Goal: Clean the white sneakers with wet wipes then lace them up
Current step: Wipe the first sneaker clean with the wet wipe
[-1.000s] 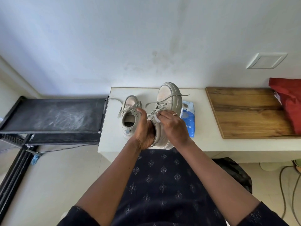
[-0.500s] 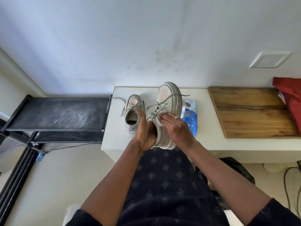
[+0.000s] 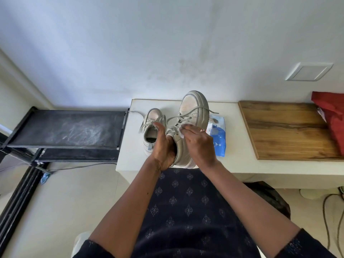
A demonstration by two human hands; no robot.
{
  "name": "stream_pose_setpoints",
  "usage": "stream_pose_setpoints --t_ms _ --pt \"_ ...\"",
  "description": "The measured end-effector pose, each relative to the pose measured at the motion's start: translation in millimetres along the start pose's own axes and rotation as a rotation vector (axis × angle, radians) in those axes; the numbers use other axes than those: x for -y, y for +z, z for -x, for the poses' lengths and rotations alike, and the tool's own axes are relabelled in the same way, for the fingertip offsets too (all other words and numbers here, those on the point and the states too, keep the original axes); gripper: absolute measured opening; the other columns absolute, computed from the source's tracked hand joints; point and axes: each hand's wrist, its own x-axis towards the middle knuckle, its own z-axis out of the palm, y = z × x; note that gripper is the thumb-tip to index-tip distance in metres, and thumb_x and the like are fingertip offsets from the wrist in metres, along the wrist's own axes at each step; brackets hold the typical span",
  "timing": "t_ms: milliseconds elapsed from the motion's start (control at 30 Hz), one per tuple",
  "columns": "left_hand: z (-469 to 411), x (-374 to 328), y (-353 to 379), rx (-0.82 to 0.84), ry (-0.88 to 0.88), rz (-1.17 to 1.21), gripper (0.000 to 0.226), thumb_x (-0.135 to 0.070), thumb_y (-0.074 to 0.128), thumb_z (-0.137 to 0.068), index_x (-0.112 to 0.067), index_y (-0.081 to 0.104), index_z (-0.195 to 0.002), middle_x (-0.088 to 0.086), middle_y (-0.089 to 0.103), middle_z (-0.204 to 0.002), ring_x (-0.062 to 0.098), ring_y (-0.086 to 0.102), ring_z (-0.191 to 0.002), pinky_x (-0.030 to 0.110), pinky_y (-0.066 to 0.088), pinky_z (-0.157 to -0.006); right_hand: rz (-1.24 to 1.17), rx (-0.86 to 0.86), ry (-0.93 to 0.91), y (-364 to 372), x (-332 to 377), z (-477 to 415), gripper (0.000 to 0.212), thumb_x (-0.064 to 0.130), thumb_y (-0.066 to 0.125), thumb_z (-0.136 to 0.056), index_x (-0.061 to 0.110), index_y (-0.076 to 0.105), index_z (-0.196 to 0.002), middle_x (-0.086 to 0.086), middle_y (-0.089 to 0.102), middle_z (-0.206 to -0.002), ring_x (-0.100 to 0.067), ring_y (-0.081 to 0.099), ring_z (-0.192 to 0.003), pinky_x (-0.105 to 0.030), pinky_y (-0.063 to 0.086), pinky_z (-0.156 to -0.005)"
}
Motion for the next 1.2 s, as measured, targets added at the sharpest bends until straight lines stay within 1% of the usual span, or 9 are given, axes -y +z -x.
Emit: stream_pose_setpoints --t_ms 167,233,367,500,700,767,900,1000,1200 --pt "1 -3 3 0.032 0.013 -0.003 0.105 -0.083 0.0 -0.075 -0.004 0.055 -0.116 0.007 0.072 -0.086 0.015 0.07 -0.078 0.021 0.054 -0.068 -0.05 0.02 -0.106 -1 4 20 0.022 -0.002 0.062 -0.078 -0.002 0.071 -0.098 -0.013 0.07 -0.101 -0.025 0.067 -0.095 -0.029 0.052 -0.085" --pt "0 -2 3 0.031 0.007 0.001 0.106 -0.082 -0.001 -0.075 -0.004 0.053 -0.121 0.008 0.071 -0.091 0.013 0.069 -0.082 0.023 0.051 -0.08 0.007 0.037 -0.15 -1 -4 19 0.021 0.001 0.056 -0.083 -0.003 0.071 -0.097 -0.013 0.07 -0.101 -0.026 0.067 -0.096 -0.03 0.054 -0.085" --pt "5 0 6 0.035 -0.007 -0.025 0.108 -0.083 -0.002 -0.073 -0.009 0.044 -0.137 0.011 0.066 -0.113 0.019 0.065 -0.101 0.028 0.054 -0.082 0.166 0.035 -0.175 -4 -22 -2 0.022 0.003 0.051 -0.085 -0.001 0.073 -0.084 -0.011 0.072 -0.089 -0.024 0.068 -0.088 -0.029 0.057 -0.07" --pt "9 -1 13 0.063 0.005 0.0 0.105 -0.084 -0.003 -0.074 -0.014 0.046 -0.135 0.011 0.058 -0.131 0.024 0.056 -0.12 0.037 0.043 -0.101 0.276 0.03 -0.118 -6 -36 -20 0.012 -0.009 0.07 -0.069 0.0 0.071 -0.077 -0.011 0.07 -0.081 -0.025 0.068 -0.084 -0.029 0.056 -0.066" --pt "13 1 12 0.071 0.021 0.003 0.106 -0.085 -0.001 -0.072 -0.013 0.05 -0.131 0.013 0.063 -0.122 0.025 0.06 -0.113 0.035 0.05 -0.093 0.077 0.02 -0.003 -3 -9 -6 0.019 -0.009 0.074 -0.065 0.001 0.073 -0.08 -0.01 0.071 -0.084 -0.024 0.069 -0.08 -0.027 0.055 -0.069" --pt "12 3 12 0.071 0.017 0.038 0.105 -0.085 0.001 -0.072 -0.011 0.054 -0.125 0.013 0.065 -0.118 0.024 0.062 -0.11 0.033 0.051 -0.091 -0.01 -0.023 0.017 -3 3 1 0.01 -0.002 0.066 -0.073 0.002 0.073 -0.079 -0.009 0.072 -0.083 -0.023 0.069 -0.077 -0.028 0.056 -0.068" --pt "10 4 14 0.071 0.014 0.091 0.109 -0.088 0.007 -0.071 -0.005 0.055 -0.125 0.015 0.064 -0.118 0.026 0.059 -0.114 0.035 0.046 -0.097 -0.105 -0.025 -0.015 -2 9 12 0.023 0.008 0.051 -0.081 0.002 0.074 -0.086 -0.008 0.072 -0.09 -0.022 0.068 -0.085 -0.026 0.051 -0.081" --pt "9 5 17 0.08 0.015 0.041 0.108 -0.085 0.002 -0.072 -0.007 0.055 -0.125 0.014 0.064 -0.119 0.025 0.06 -0.114 0.035 0.047 -0.098 -0.04 -0.005 -0.078 -3 -3 12 0.02 0.004 0.054 -0.081 0.001 0.073 -0.087 -0.009 0.072 -0.093 -0.023 0.068 -0.088 -0.029 0.054 -0.081" --pt "12 10 25 0.096 0.035 -0.042 0.105 -0.08 -0.001 -0.073 -0.011 0.046 -0.136 0.016 0.06 -0.126 0.026 0.059 -0.115 0.033 0.049 -0.097 0.299 0.057 -0.144 -10 -28 -11 0.019 -0.009 0.055 -0.072 0.003 0.07 -0.07 -0.007 0.068 -0.074 -0.022 0.066 -0.074 -0.028 0.053 -0.059"
